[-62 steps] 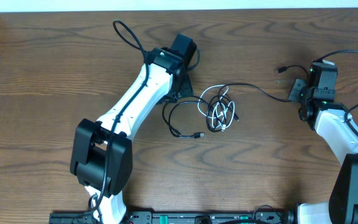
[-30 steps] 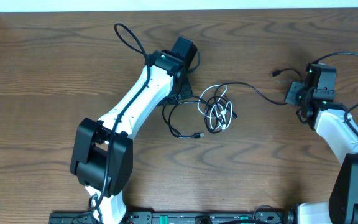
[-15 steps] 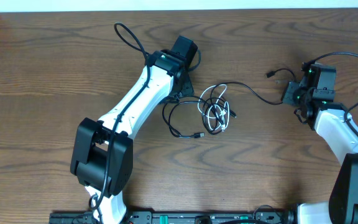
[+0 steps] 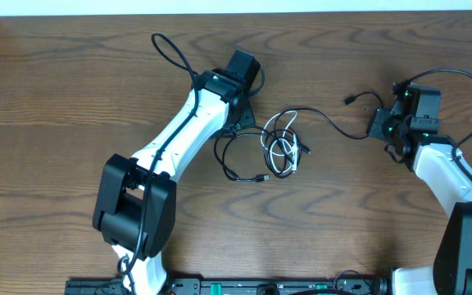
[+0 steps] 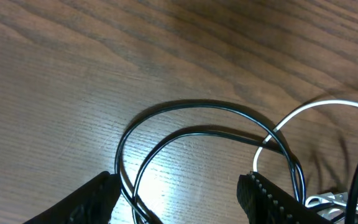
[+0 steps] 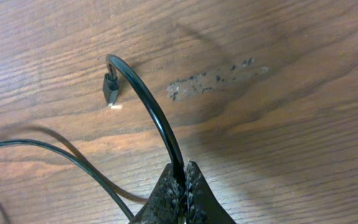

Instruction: Untangle cables

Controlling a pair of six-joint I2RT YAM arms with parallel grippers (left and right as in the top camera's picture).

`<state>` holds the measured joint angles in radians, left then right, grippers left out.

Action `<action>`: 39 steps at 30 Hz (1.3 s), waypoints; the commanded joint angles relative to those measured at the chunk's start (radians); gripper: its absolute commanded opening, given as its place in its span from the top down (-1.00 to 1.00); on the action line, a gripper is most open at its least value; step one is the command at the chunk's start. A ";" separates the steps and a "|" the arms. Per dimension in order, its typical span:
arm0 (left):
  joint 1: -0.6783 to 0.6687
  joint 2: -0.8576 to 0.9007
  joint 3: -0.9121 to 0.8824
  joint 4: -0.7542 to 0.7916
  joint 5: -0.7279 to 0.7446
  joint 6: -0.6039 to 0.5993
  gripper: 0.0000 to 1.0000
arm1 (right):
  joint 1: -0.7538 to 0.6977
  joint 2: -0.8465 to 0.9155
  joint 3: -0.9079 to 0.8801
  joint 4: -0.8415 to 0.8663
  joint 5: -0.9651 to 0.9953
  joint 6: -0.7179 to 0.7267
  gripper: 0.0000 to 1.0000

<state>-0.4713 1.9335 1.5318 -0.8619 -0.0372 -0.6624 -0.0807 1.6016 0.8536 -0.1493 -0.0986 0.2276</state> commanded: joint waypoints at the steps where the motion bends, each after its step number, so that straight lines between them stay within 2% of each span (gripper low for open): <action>1: 0.001 0.008 -0.012 0.005 -0.024 -0.013 -0.31 | 0.005 0.007 0.001 -0.005 -0.018 0.011 0.98; 6: 0.010 0.008 -0.018 0.004 -0.017 0.032 -0.31 | 0.021 0.007 0.001 -0.005 -0.123 0.011 0.98; 8: 0.025 0.008 -0.017 0.004 0.029 0.064 -0.31 | 0.031 0.007 0.001 -0.002 -0.168 0.011 0.98; 14: 0.105 0.008 -0.017 0.023 0.409 0.290 -0.32 | 0.075 0.007 0.001 0.000 -0.174 -0.020 0.97; 18: 0.150 0.008 -0.017 0.023 0.500 0.333 -0.32 | 0.102 0.007 0.001 0.011 -0.185 -0.020 0.89; 23: 0.209 0.008 -0.017 0.040 0.690 0.356 -0.33 | 0.143 0.007 0.001 0.030 -0.310 -0.042 0.56; 24: 0.216 0.008 -0.017 0.042 0.708 0.355 -0.33 | 0.153 0.007 0.001 0.033 -0.316 -0.042 0.41; 25: 0.220 0.008 -0.017 0.040 0.706 0.355 -0.33 | 0.161 0.007 0.001 0.034 -0.315 -0.042 0.14; 27: 0.222 0.008 -0.018 0.025 0.671 0.355 -0.33 | 0.175 0.007 0.001 0.038 -0.315 -0.042 -0.28; 30: 0.217 0.008 -0.023 -0.013 0.591 0.351 -0.33 | 0.195 0.007 0.001 0.038 -0.316 -0.042 -0.60; 33: 0.210 0.008 -0.029 -0.051 0.511 0.351 -0.33 | 0.207 0.007 0.001 0.032 -0.322 -0.042 -0.79; 36: 0.208 0.008 -0.038 -0.061 0.497 0.352 -0.33 | 0.214 0.007 0.001 0.030 -0.372 -0.043 -0.99; 39: 0.205 0.008 -0.038 -0.063 0.500 0.356 -0.41 | 0.214 0.007 0.002 0.073 -0.438 -0.050 -0.99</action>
<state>-0.2638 1.9335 1.5112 -0.9184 0.4923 -0.3286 0.1276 1.6020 0.8532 -0.1009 -0.4530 0.1905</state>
